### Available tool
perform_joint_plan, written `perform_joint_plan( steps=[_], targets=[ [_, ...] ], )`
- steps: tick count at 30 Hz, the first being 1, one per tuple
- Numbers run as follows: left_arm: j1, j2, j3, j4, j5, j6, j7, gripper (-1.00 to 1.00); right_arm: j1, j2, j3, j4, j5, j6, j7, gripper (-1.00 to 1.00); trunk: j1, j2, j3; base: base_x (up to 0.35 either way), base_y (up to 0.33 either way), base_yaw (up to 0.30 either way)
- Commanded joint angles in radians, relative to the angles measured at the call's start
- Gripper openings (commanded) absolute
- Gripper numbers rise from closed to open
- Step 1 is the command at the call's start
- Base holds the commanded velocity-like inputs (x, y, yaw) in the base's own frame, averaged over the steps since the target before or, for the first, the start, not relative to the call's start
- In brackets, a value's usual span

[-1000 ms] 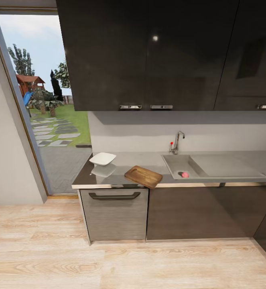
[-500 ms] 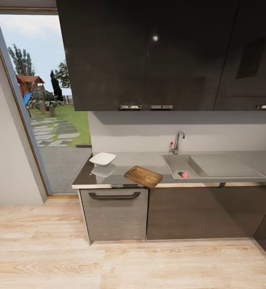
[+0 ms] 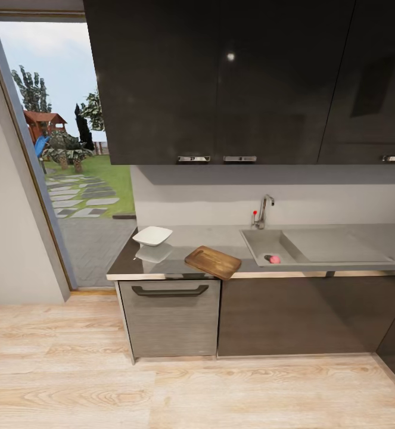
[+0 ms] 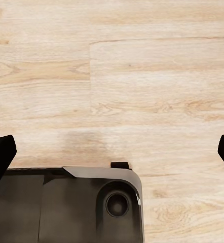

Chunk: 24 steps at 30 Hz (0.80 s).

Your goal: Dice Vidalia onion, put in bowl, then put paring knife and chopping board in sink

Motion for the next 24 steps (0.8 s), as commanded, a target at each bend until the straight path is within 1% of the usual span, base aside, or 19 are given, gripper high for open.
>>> perform_joint_plan(
  steps=[1,24],
  targets=[
    [0.000,0.000,0.000,0.000,0.001,-0.003,0.000,1.00,0.000,0.000,0.001,0.001,-0.001,-0.003,-0.003,1.00,0.000,0.000,0.000,0.000,0.000,0.000],
    [0.000,0.000,0.000,-0.001,0.001,-0.003,0.000,1.00,0.000,0.000,0.001,0.001,-0.001,-0.003,-0.003,1.00,0.000,0.000,0.000,0.000,0.000,0.000]
  ],
)
